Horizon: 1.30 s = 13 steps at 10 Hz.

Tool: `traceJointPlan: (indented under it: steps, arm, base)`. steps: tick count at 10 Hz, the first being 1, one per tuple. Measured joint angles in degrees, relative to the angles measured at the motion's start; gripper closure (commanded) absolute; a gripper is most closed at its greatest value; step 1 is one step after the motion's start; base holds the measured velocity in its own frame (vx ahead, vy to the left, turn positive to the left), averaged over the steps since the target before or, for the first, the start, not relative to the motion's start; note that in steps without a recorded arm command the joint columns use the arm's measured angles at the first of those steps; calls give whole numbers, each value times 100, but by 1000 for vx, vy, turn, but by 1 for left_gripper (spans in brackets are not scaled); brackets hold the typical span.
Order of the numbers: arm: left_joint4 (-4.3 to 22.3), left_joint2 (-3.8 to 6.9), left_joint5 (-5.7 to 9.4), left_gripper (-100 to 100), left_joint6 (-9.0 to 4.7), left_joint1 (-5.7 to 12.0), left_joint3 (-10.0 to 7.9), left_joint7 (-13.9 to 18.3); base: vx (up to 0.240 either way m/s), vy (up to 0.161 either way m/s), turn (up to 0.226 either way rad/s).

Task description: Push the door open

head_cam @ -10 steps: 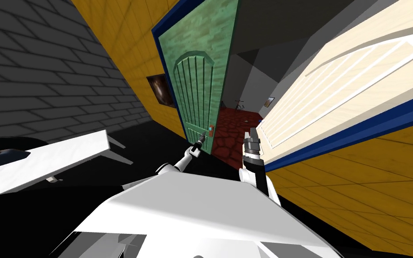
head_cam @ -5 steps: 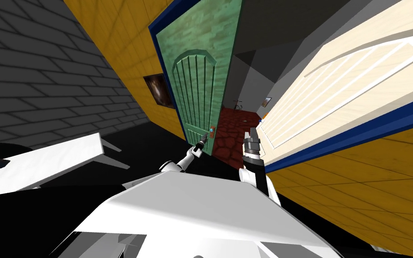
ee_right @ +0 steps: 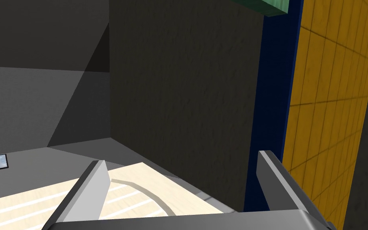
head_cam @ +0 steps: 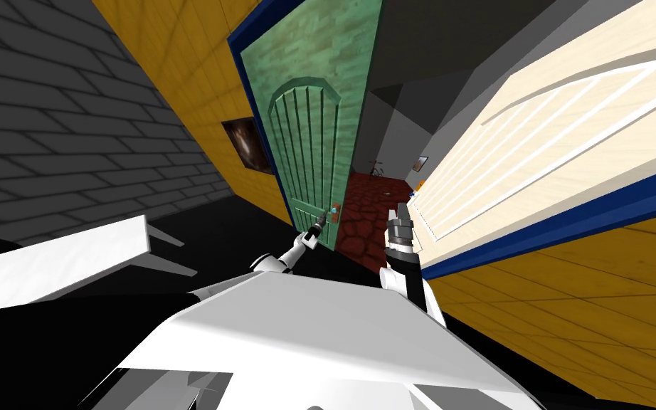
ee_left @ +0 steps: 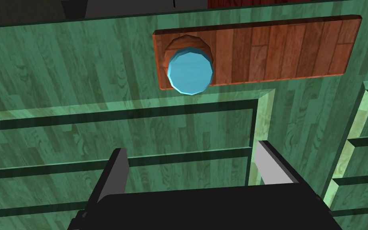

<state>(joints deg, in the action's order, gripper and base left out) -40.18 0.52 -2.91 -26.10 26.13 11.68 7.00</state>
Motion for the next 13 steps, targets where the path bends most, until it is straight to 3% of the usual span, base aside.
traceJointPlan:
  steps: [1, 3, 5, 6, 11, 13]
  arm:
    - [70, 43, 10, -100, -25, 46, -23, 4]
    - [87, 29, 20, -100, -31, 58, -50, -7]
    - [158, -126, 35, -100, -52, 105, -85, -14]
    - [169, -140, 36, 100, -61, 113, -88, -17]
    - [135, -126, 37, 100, -57, 146, -93, -15]
    - [206, -114, 46, 100, -69, 149, -125, -37]
  base:
    - [185, -86, -29]
    - [198, -90, -23]
    - [138, -53, -10]
    - [-10, 3, 6]
    - [-6, 4, -6]
    - [114, -92, 33]
